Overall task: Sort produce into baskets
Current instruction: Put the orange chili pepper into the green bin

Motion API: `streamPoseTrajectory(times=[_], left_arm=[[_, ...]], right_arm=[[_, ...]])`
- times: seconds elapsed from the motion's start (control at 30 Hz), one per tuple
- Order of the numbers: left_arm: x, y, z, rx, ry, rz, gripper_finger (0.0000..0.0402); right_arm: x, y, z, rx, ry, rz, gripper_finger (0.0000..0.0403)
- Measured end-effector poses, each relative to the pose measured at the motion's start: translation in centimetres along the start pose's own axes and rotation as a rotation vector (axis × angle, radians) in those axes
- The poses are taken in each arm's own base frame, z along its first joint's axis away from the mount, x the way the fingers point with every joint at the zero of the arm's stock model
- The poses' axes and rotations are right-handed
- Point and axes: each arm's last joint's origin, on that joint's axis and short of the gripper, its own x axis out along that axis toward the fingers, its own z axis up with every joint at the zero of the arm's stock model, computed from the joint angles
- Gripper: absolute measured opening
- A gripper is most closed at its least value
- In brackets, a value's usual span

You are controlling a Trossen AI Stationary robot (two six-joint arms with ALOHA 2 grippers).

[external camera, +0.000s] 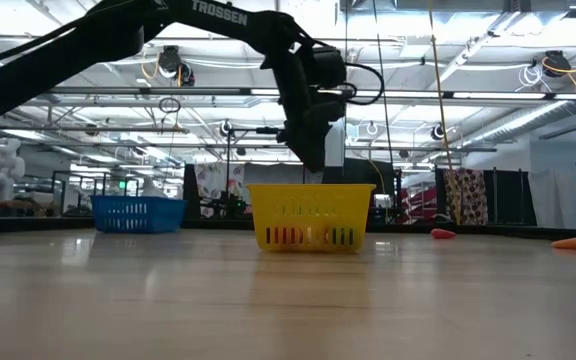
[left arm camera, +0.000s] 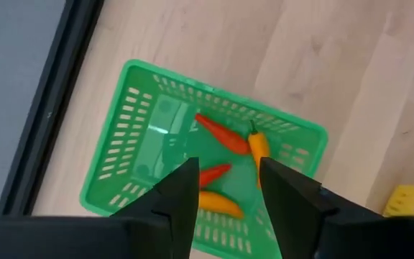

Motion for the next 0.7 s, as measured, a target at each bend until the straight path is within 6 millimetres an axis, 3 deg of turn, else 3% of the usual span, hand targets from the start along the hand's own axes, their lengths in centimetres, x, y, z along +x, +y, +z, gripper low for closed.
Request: streamPoseTrajectory(times=[0.13, 0.3, 0.4, 0.5, 0.7], left_arm=[[-1.2, -0.6, -0.4, 0.029, 0.024, 0.015, 0.0156], [-5.6, -3.9, -1.4, 0.092, 0.040, -0.009, 0.0156], [-8.0, -7.8, -1.9, 0.165, 0.001, -0.027, 0.0156], [-10.3, -12.9, -2.9, 0.278, -0.055, -0.049, 0.0157], [-11.7, -22.2, -6.1, 0.526, -0.075, -0.011, 0.0157]], right_arm=[[0.0, 0.0, 0.0, 0.004, -0.001, 0.004, 0.0000], [0.0, 0.2, 0.1, 0.014, -0.005, 0.015, 0.0000], [0.0, 0.2, 0.1, 0.013, -0.005, 0.015, 0.0000], [0.0, 0.2, 0.1, 0.012, -0.005, 0.014, 0.0000], [0.0, 0.3, 0.1, 0.019, -0.005, 0.025, 0.0000]])
